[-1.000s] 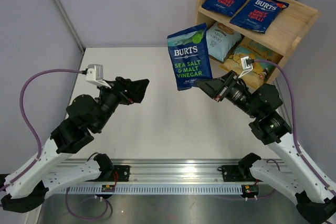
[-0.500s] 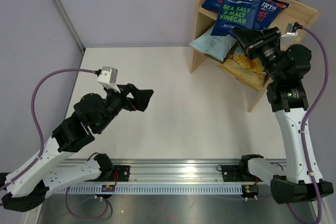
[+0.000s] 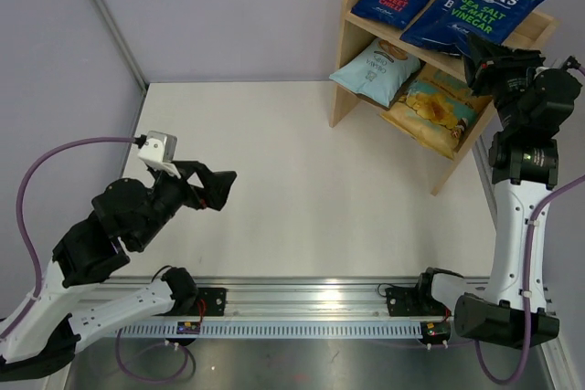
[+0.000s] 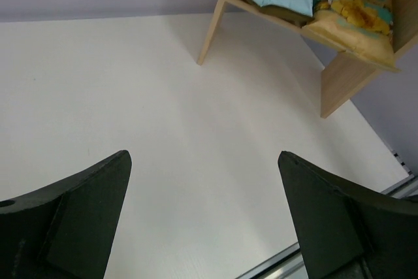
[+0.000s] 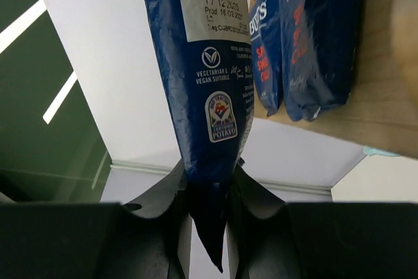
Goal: Place and organize the chips bags onto the shelf
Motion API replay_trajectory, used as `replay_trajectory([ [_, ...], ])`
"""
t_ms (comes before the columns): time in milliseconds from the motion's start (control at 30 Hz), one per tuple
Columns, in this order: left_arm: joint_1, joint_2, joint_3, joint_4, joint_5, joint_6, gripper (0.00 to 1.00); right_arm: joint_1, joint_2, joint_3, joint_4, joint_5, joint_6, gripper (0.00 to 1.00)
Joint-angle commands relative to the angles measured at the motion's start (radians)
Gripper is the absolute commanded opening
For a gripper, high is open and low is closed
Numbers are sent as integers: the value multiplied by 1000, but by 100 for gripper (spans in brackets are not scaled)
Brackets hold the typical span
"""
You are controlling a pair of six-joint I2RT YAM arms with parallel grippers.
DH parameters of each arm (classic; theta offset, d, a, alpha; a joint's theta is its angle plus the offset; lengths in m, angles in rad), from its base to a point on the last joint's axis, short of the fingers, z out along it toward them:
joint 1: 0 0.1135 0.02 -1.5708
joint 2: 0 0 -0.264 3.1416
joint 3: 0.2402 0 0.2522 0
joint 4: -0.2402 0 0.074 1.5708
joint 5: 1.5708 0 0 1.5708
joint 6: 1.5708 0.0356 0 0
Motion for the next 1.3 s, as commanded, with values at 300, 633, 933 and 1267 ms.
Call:
replay_trajectory([
  [300,0,-11,-112,-83,41,78,99,-119,54,104,-138,-58,139,0],
  [633,0,-3,-116,-69,64,87,99,-119,-35,26,-147,28,211,4],
  [933,0,-31,-116,-70,58,69,99,-119,-53,-15,-166,95,270,9],
  [1267,1,-17,-109,-69,55,69,99,-119,-44,-60,-114,88,326,12],
])
